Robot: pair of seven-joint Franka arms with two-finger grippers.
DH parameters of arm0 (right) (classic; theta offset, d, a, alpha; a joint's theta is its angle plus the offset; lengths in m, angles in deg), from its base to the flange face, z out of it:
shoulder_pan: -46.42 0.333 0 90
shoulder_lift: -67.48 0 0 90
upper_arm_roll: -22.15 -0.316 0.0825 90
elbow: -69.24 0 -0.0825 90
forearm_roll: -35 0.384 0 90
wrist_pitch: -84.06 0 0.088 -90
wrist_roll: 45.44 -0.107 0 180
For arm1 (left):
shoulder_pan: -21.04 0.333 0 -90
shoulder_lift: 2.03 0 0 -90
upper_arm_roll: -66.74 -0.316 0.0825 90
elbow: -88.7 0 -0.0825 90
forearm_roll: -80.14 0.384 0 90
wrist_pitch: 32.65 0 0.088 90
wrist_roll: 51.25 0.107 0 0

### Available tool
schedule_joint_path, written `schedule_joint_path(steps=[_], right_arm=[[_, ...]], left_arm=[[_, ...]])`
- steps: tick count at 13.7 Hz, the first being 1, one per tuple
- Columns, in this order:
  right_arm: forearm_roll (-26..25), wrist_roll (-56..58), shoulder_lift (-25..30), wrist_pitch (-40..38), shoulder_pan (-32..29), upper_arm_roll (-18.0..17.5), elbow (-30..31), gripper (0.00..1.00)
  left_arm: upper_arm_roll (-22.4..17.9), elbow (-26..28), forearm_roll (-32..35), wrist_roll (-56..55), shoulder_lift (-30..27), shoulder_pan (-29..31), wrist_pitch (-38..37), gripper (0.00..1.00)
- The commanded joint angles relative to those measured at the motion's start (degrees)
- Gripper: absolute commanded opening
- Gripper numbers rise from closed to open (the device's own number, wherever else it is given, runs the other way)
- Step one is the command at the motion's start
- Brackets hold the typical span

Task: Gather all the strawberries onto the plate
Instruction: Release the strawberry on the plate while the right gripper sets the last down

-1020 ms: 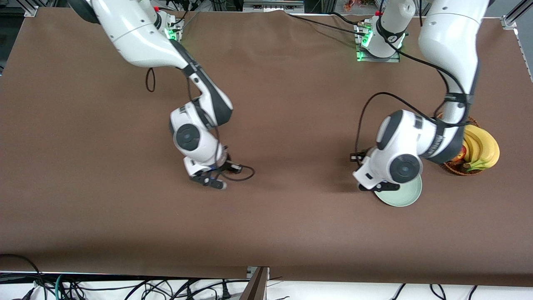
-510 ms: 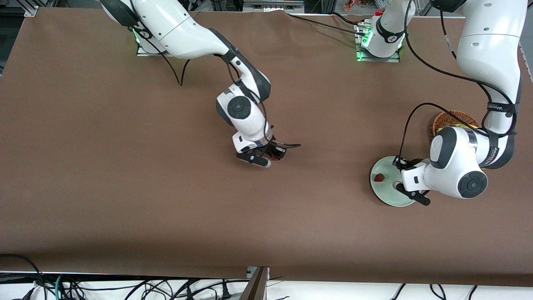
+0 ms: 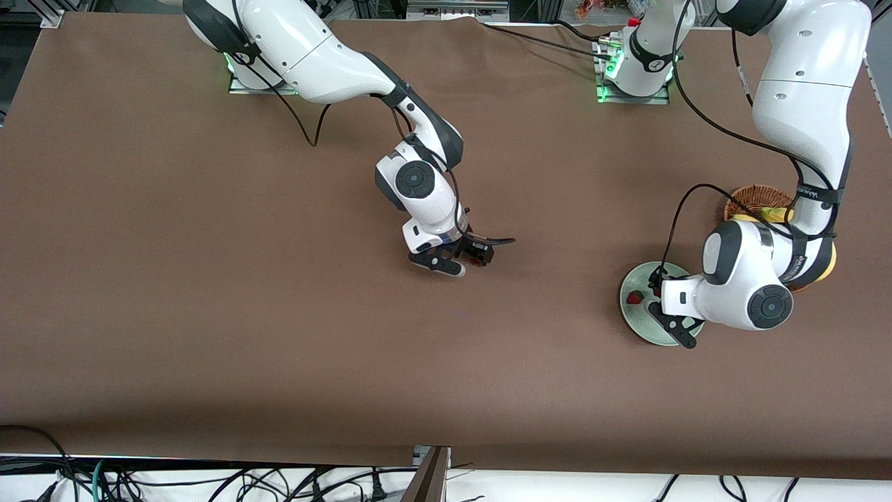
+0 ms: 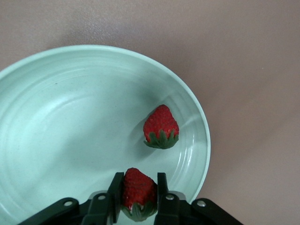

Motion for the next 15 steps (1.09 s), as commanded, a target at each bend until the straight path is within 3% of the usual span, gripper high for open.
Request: schedule_joint_path(steps=[1, 7, 13, 15], right_arm=[[-0.1, 1.7, 1.8, -1.5, -1.0, 1.4, -1.5, 1.0], [0.5, 24.8, 9.1, -19.9, -11.9, 1.4, -2.3, 1.0], [-0.2, 43.1, 15.1, -33.9, -20.6, 2.2, -2.7, 1.0], [-0.5, 48.2, 17.1, -36.9, -21.4, 5.6, -2.7, 1.0]], left_arm=[[0.6, 0.8, 1.2, 1.9, -0.7, 1.1, 0.7, 1.0], [1.7, 1.9, 0.3, -0.6, -5.2, 0.3, -2.2, 1.0], [12.3, 1.4, 0.1, -30.8, -5.5, -0.6, -4.7, 1.0], [15.5, 1.3, -2.0, -43.0, -5.2, -1.2, -4.4, 1.0]])
